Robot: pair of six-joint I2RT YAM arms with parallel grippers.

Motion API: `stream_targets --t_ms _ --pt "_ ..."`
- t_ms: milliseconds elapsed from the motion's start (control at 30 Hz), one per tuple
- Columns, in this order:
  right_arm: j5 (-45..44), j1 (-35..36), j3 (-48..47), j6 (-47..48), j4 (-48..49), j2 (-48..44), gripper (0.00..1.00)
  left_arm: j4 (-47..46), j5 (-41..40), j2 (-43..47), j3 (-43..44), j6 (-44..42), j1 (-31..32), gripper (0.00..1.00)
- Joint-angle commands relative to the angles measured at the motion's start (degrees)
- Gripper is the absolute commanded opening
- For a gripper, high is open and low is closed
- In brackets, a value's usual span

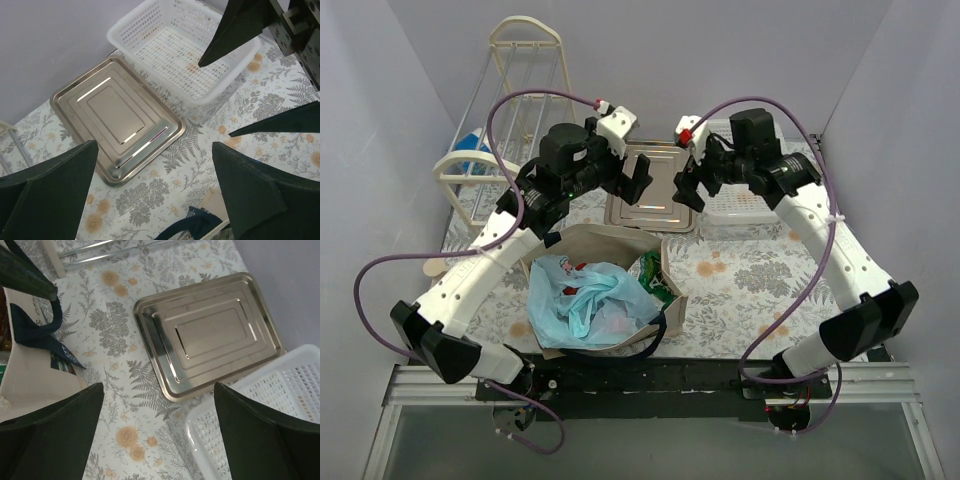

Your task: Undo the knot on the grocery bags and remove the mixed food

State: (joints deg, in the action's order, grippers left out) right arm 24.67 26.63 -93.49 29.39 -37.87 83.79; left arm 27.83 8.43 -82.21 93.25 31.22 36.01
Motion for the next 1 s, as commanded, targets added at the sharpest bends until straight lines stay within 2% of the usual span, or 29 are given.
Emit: stream_targets --t_ms 0,100,367,533,633,733,867,967 --pt "2.84 2.80 -7.48 -0.64 -4.05 4.79 0.97 -3.05 -3.68 6.09 -5.19 -2.89 -0.06 0.98" --pt "2.67 5.96 -11.27 0.32 -5.99 9.02 0.94 -1.48 -3.86 5.23 -1.51 -5.90 -0.15 0.98" --pt "5.74 10.72 -9.60 -2.23 -4.32 10.78 0.93 2.65 -5.17 9.35 0.97 -4.68 -0.24 0.98" --pt "9.77 10.63 -9.25 -1.00 -4.58 10.34 0.95 2.66 -10.26 14.97 -5.52 -5.82 -0.32 0.98" --pt "12.41 10.46 -8.90 -0.56 -6.86 12.70 0.95 2.75 -16.41 15.51 -7.11 -3.28 -0.94 0.98" --pt "17.86 8.88 -10.91 0.67 -11.34 16.04 0.89 0.38 -15.81 16.30 -9.48 -2.66 -1.56 0.98" --pt "18.14 8.70 -13.74 2.59 -13.72 17.20 0.87 -0.50 -14.67 16.21 -10.89 -2.83 -1.64 0.98" --pt "17.43 8.70 -11.99 2.69 -13.73 16.32 0.80 -0.68 -14.67 16.21 -12.04 -3.10 -1.64 0.98"
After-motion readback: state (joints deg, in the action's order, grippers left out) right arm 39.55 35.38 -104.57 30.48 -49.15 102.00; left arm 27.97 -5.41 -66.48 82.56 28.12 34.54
